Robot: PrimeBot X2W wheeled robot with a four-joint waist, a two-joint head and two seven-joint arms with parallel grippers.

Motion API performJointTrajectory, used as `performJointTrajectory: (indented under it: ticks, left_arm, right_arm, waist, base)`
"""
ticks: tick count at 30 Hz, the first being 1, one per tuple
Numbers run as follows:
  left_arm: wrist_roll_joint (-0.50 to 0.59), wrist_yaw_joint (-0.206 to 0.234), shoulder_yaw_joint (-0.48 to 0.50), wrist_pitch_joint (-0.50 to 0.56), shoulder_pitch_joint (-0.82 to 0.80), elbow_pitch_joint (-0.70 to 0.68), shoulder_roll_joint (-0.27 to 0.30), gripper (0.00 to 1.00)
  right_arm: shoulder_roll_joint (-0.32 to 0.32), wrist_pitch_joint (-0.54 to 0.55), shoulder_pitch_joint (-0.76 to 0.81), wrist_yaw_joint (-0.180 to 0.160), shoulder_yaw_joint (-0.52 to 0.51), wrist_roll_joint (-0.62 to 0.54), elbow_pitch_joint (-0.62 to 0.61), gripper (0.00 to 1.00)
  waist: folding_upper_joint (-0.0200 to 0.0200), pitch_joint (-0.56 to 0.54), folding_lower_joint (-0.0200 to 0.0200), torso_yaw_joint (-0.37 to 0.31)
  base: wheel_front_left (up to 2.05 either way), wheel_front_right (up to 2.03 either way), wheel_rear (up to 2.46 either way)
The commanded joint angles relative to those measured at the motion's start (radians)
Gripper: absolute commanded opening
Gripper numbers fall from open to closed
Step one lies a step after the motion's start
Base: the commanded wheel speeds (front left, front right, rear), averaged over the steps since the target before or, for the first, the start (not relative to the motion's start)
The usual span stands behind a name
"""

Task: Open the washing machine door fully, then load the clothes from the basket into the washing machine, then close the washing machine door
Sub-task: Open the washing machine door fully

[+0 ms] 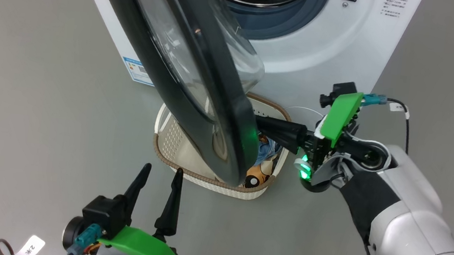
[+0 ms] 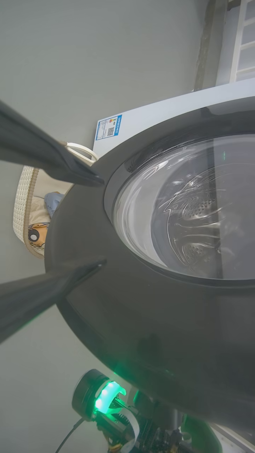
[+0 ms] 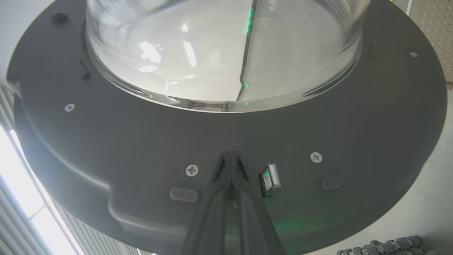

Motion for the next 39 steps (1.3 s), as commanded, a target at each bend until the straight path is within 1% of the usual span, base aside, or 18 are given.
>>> performJointTrajectory:
  ticks: [1,14,21,26,29,32,35,38,39]
  left_arm:
    - [0.007,-0.001,0.031,-0.007,0.001,-0.018,0.013,1.00]
    - [0.013,0.000,0.032,-0.007,0.017,-0.015,0.013,1.00]
    - [0.012,0.001,0.034,-0.007,0.018,-0.016,0.013,1.00]
    - [0.011,0.004,0.041,-0.007,0.018,-0.016,0.013,1.00]
    - [0.015,0.004,0.052,-0.007,0.023,-0.013,0.013,1.00]
    - [0.021,0.004,0.068,-0.007,0.028,-0.010,0.013,1.00]
    - [0.031,0.000,0.090,-0.007,0.034,-0.007,0.013,1.00]
    - [0.045,-0.004,0.116,-0.007,0.043,-0.005,0.013,1.00]
    - [0.045,-0.004,0.116,-0.007,0.043,-0.005,0.013,1.00]
  right_arm:
    - [0.036,-0.003,0.023,0.002,0.025,0.021,-0.036,0.00]
    - [0.036,-0.062,0.053,0.002,0.229,0.179,-0.103,0.00]
    - [0.036,-0.096,0.041,0.002,0.299,0.232,-0.109,0.00]
    - [0.028,-0.123,0.029,0.002,0.318,0.248,-0.114,0.00]
    - [0.010,-0.154,0.033,0.002,0.322,0.247,-0.127,0.00]
    - [-0.019,-0.220,0.040,0.002,0.313,0.223,-0.162,0.00]
    - [-0.059,-0.304,0.062,0.002,0.307,0.163,-0.226,0.00]
    - [-0.106,-0.393,0.107,0.002,0.310,0.080,-0.315,0.00]
    - [-0.106,-0.393,0.107,0.002,0.310,0.080,-0.315,0.00]
  waist:
    - [0.0000,-0.002,0.0000,0.002]
    - [0.0000,-0.023,0.0000,0.012]
    - [0.0000,-0.024,0.0000,0.014]
    - [0.0000,-0.030,0.0000,0.007]
    - [0.0000,-0.044,0.0000,-0.004]
    - [0.0000,-0.062,0.0000,-0.017]
    - [0.0000,-0.083,0.0000,-0.034]
    - [0.0000,-0.108,0.0000,-0.053]
    - [0.0000,-0.108,0.0000,-0.053]
  base:
    - [0.00,0.00,0.00]
    - [0.00,0.00,0.00]
    - [0.00,0.00,0.00]
    - [0.00,0.00,0.00]
    - [0.00,0.00,0.00]
    - [0.00,0.00,0.00]
    - [0.00,0.00,0.00]
    - [0.00,0.00,0.00]
    - [0.00,0.00,0.00]
